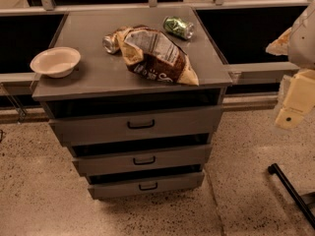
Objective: Open middle drawer
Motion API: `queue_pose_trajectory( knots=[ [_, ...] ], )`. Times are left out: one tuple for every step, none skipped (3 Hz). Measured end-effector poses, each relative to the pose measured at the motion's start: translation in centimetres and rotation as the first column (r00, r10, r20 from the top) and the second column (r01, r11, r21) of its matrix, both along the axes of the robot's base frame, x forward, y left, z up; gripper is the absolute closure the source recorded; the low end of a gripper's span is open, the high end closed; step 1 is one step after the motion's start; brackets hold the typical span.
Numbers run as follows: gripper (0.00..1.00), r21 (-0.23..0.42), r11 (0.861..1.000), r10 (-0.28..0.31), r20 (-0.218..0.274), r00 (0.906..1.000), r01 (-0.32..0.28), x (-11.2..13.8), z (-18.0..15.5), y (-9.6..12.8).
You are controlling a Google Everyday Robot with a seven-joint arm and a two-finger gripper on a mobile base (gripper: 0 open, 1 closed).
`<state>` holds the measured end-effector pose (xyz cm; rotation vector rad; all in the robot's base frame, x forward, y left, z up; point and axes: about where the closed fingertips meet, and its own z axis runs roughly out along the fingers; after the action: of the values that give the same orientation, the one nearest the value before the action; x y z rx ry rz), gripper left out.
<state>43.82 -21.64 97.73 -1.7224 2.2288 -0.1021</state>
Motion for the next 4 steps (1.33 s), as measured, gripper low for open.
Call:
queue_pose_trajectory(
  knots=[
    [0.0, 0.0, 1.0, 0.0, 0.0, 1.0, 0.0, 0.0, 0.0, 0.0],
    [0.0, 0.071, 0.995, -0.074, -0.05, 0.9961, 0.077, -1.6, -4.2, 2.9],
    [0.0, 0.209, 0.97, -0.119, -0.03, 0.9925, 0.122, -6.0, -5.8, 8.9],
    [0.0, 0.256, 0.953, -0.155, -0.05, 0.9867, 0.162, -7.0, -8.4, 9.8]
  ],
)
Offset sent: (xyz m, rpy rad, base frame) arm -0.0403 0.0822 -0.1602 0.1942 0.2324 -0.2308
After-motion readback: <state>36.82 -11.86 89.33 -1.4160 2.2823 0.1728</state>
